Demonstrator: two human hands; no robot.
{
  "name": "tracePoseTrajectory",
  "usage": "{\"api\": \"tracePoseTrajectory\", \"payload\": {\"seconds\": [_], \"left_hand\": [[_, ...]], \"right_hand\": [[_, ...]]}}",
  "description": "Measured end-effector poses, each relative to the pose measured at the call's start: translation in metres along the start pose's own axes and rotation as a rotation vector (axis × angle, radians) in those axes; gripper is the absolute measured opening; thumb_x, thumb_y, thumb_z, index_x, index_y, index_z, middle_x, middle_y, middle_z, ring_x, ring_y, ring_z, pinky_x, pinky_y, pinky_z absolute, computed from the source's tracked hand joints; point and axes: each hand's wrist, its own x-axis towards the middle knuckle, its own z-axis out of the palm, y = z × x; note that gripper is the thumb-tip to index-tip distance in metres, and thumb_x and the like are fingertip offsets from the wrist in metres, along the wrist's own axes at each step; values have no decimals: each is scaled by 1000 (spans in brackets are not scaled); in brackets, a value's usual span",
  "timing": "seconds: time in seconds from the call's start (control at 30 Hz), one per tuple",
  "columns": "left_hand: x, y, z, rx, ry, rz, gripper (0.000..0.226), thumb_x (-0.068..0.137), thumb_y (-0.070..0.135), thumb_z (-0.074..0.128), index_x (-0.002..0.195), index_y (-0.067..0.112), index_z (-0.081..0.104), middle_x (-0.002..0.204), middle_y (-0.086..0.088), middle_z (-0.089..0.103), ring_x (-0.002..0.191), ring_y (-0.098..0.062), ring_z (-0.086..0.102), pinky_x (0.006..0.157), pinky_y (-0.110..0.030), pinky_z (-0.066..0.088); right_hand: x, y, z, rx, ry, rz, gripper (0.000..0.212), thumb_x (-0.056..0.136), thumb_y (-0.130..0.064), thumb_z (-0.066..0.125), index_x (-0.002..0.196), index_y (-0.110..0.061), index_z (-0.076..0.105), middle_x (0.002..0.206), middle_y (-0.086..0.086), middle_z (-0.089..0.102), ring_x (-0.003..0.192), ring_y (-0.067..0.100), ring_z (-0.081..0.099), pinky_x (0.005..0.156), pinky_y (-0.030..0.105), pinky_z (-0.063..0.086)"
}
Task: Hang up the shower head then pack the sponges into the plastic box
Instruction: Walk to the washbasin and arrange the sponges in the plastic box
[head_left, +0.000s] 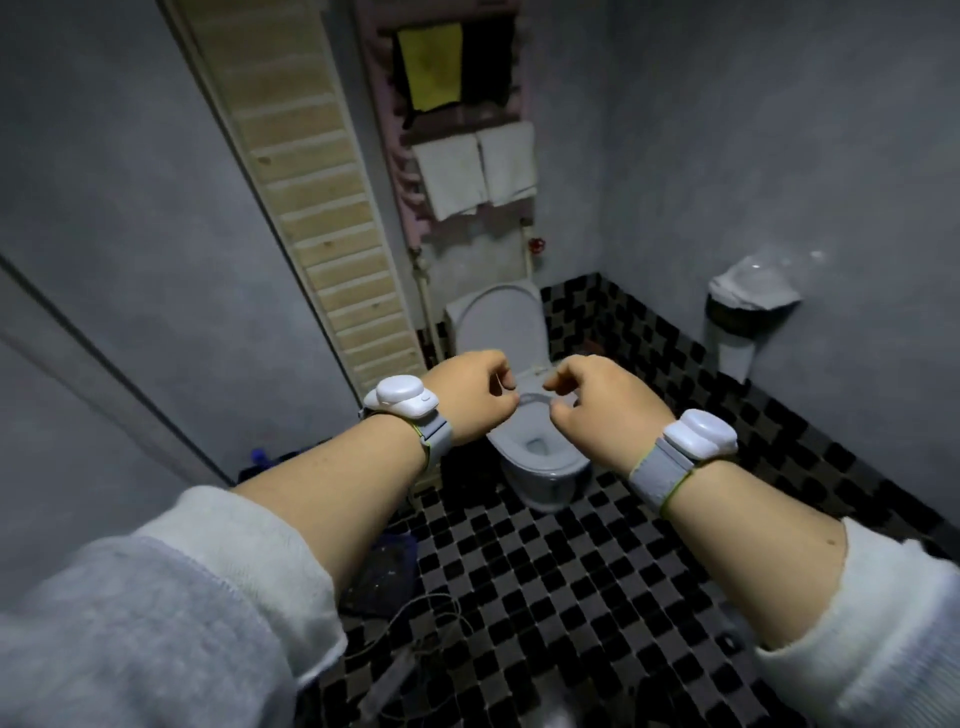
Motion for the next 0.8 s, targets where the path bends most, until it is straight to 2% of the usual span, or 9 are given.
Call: {"api": "tracePoseTrajectory", "payload": {"seconds": [0.17, 0.27, 0.37, 0.53, 0.7, 0.8], "left_hand": [[6, 61, 52, -71, -120, 115, 12, 87, 39, 62, 91, 28, 60, 90, 10, 64, 82, -16, 60, 71, -31, 48], [8, 87, 80, -140, -149, 97, 11, 86, 40, 61, 92, 31, 59, 90, 11, 65, 79, -14, 61, 71, -32, 51], [1, 128, 114, -168, -198, 141, 9, 86, 38, 61, 91, 32, 58, 88, 11, 63, 79, -15, 60, 66, -29, 46], [-10, 188, 145, -162, -262, 228, 10, 88, 37, 61, 93, 29, 58, 89, 7, 65, 81, -18, 62, 65, -28, 45], [-37, 272, 181, -183, -315, 287, 8, 88, 37, 59, 91, 30, 58, 88, 6, 64, 74, -18, 62, 60, -29, 47], [-49, 312, 198, -163, -327, 302, 11, 88, 38, 60, 93, 28, 60, 88, 5, 65, 78, -19, 63, 63, -30, 49]], "right_hand": [[-54, 53, -20, -21, 53, 188, 19, 88, -34, 57, 107, -32, 60, 113, -7, 57, 91, 16, 61, 79, 33, 53], [-80, 74, -29, -16, 70, 261, 18, 90, -32, 58, 107, -31, 61, 112, -7, 55, 90, 16, 60, 74, 30, 49], [-114, 104, -43, -10, 113, 355, 17, 91, -33, 57, 107, -33, 62, 113, -7, 54, 91, 17, 61, 76, 34, 53], [-161, 142, -66, -10, 184, 427, 15, 90, -33, 56, 104, -35, 61, 110, -9, 54, 84, 14, 60, 70, 31, 52], [-237, 190, -95, -16, 207, 506, 13, 90, -33, 57, 102, -35, 62, 110, -9, 54, 88, 17, 61, 78, 37, 56], [-274, 209, -109, -3, 208, 535, 13, 88, -33, 57, 99, -37, 62, 111, -9, 56, 87, 15, 62, 79, 36, 56]]}}
